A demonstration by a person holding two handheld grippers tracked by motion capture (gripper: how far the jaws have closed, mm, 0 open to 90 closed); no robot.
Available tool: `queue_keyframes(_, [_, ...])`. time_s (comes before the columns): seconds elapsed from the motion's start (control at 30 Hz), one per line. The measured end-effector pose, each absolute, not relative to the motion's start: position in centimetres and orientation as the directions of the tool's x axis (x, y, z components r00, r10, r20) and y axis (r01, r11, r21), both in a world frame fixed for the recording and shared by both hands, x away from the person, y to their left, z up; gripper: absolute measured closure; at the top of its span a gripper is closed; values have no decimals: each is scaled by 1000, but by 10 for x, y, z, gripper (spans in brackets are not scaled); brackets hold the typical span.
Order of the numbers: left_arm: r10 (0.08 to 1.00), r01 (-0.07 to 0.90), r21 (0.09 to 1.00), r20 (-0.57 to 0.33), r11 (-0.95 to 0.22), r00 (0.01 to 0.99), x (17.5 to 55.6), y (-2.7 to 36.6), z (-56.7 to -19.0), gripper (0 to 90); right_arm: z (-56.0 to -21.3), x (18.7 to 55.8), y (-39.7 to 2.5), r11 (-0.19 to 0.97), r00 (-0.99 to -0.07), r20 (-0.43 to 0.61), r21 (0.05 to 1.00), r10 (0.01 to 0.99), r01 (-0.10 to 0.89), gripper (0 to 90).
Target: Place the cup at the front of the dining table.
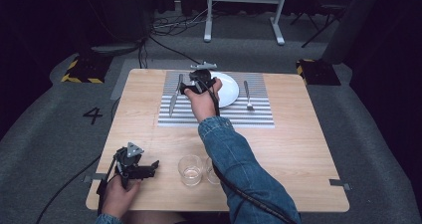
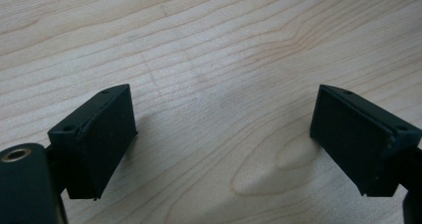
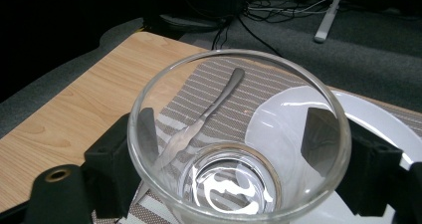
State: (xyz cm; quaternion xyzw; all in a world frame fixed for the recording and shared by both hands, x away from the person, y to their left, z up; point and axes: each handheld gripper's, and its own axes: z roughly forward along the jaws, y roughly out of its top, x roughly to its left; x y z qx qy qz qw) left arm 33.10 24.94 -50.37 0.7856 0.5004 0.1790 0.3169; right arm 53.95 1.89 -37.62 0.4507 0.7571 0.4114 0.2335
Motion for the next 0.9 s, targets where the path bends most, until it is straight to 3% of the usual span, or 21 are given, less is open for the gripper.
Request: queue_keyframes(0.9, [899,674,676,-37,-298,436,331,249,-504,109,-438,552,50,238,-456,90,755,886,611,193])
